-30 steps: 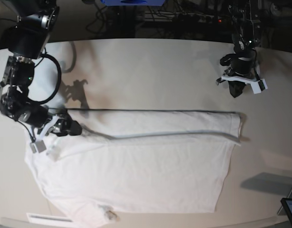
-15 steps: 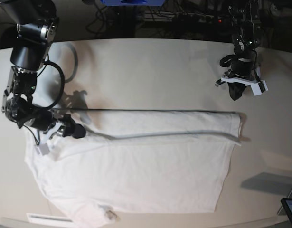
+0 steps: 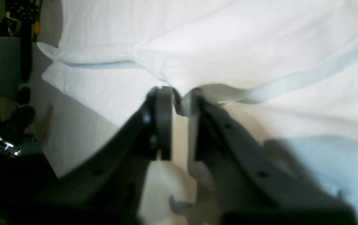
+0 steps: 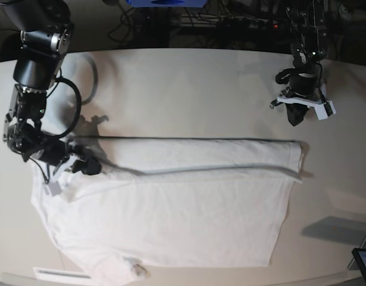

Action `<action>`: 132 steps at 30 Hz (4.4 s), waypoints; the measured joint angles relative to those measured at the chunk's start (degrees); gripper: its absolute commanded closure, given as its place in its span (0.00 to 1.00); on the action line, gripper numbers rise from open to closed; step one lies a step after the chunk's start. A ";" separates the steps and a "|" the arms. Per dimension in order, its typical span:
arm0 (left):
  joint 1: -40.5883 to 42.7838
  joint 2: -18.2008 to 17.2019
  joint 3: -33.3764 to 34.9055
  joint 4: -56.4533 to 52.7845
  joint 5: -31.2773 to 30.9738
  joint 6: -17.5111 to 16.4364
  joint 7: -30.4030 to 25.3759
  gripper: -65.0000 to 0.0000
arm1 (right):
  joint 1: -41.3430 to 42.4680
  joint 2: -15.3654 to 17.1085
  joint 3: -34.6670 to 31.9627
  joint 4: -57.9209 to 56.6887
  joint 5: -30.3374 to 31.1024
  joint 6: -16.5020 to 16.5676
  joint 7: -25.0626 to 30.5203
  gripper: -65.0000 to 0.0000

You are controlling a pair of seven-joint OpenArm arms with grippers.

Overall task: Fold the T-shirt properly
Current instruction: 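Release the fold and move the right gripper along the folded edge, then grasp the folded edge with both grippers, then pull the folded edge with both grippers to straighten the shirt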

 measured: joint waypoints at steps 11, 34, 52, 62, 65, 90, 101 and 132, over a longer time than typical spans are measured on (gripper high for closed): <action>0.00 0.02 0.00 0.00 0.00 0.00 0.00 1.00 | 3.30 0.31 -6.49 -0.07 0.00 0.02 0.09 1.00; 0.02 0.00 0.00 0.00 0.02 0.00 0.00 1.00 | 20.65 0.90 -31.10 -18.12 -0.24 -0.24 12.85 1.00; 0.50 -0.02 0.26 0.00 0.02 0.00 0.00 1.00 | 20.46 0.79 -31.74 -18.71 -0.17 0.02 16.98 0.44; 0.33 -0.07 0.24 0.00 0.02 -0.02 -0.02 1.00 | 14.75 6.75 -31.54 -13.11 0.22 5.20 18.32 0.69; -1.99 -0.33 0.20 0.00 -0.02 0.04 0.24 1.00 | 9.18 10.40 -31.82 -4.17 -0.48 5.09 18.38 0.99; -13.35 2.82 -0.85 -7.41 35.71 -13.18 0.26 0.70 | -14.78 9.20 -19.34 21.33 -35.87 -16.79 33.27 0.60; -22.16 3.72 -4.33 -16.76 29.22 -13.70 3.93 0.69 | -14.21 8.15 -18.08 19.43 -38.62 -16.79 32.96 0.58; -12.70 3.63 -3.96 -11.21 29.59 -20.24 11.89 0.70 | -20.06 8.44 -16.94 16.28 -36.98 -17.77 38.10 0.46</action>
